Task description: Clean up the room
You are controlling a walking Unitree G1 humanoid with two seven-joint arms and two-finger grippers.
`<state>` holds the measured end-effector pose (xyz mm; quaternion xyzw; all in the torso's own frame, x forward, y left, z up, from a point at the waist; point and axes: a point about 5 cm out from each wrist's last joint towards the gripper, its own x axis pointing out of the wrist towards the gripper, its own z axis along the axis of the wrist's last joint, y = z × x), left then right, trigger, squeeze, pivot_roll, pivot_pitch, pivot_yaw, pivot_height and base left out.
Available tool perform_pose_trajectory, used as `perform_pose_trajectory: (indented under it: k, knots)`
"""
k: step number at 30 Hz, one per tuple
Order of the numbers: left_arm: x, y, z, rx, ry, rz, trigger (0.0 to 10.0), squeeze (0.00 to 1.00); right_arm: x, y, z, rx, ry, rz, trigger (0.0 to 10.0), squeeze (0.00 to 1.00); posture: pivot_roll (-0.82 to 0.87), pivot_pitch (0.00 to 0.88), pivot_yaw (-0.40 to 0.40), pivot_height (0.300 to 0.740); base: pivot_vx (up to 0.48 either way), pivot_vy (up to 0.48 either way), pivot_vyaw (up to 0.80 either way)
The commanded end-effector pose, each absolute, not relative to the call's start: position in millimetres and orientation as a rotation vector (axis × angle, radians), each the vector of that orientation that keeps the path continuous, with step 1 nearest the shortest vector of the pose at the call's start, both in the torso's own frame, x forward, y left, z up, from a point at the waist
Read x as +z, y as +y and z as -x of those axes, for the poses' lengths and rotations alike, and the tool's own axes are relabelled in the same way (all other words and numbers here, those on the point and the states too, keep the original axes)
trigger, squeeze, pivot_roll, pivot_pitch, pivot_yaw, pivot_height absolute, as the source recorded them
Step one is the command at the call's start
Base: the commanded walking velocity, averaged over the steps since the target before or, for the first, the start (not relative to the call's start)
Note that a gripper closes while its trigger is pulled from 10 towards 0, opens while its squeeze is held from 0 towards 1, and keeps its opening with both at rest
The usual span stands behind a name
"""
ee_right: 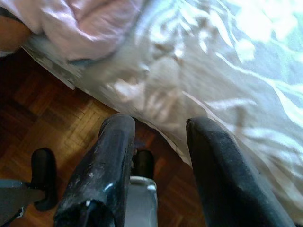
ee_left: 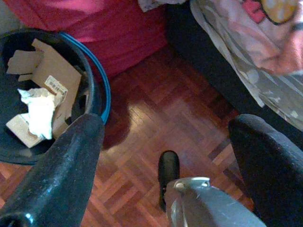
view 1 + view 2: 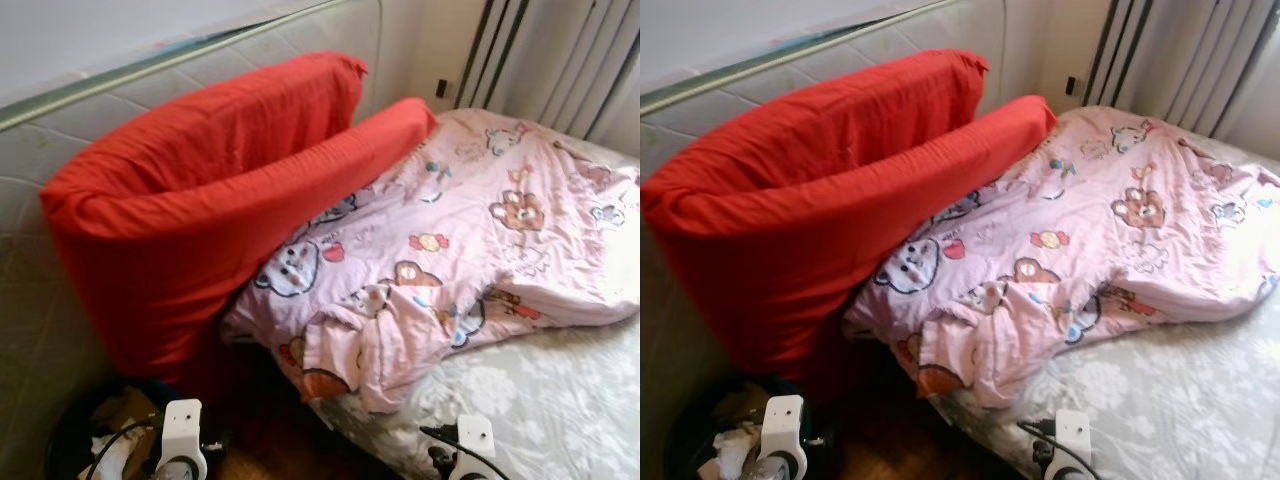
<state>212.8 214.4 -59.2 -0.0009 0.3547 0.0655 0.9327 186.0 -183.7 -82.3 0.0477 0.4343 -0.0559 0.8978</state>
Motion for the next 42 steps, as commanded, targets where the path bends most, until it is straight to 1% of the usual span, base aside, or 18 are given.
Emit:
perform_pose_trajectory:
  k: [1, 9, 13, 36, 42]
  knots:
    - [-62.9, 219.3, -206.0, 0.148, 0.758, 0.007, 10.0, 0.00, -83.9, -179.6, -183.9, -0.112, 0.910, -0.109, 10.0, 0.00, 0.13, 0.091, -0.011, 0.740, 0.000, 0.480, 0.00]
    - [-62.9, 219.2, -205.9, 0.146, 0.758, 0.002, 10.0, 0.00, -84.4, -179.4, -183.0, -0.110, 0.915, -0.108, 10.0, 0.00, 0.13, 0.094, -0.010, 0.740, 0.000, 0.480, 0.00]
    - [-62.8, 219.4, -206.0, 0.147, 0.757, 0.001, 10.0, 0.00, -84.5, -179.2, -182.9, -0.109, 0.916, -0.108, 10.0, 0.00, 0.13, 0.094, -0.010, 0.740, 0.000, 0.308, 0.00]
    - [-60.6, 216.3, -209.9, 0.121, 0.737, 0.003, 10.0, 0.00, -83.7, -180.7, -184.1, -0.127, 0.909, -0.103, 10.0, 0.00, 0.13, 0.084, -0.013, 0.740, 0.000, 0.000, 0.00]
    - [-60.4, 216.1, -210.2, 0.123, 0.734, 0.006, 10.0, 0.00, -82.9, -183.7, -184.8, -0.150, 0.901, -0.091, 10.0, 0.00, 0.13, 0.090, -0.013, 0.740, 0.256, 0.000, -0.59]
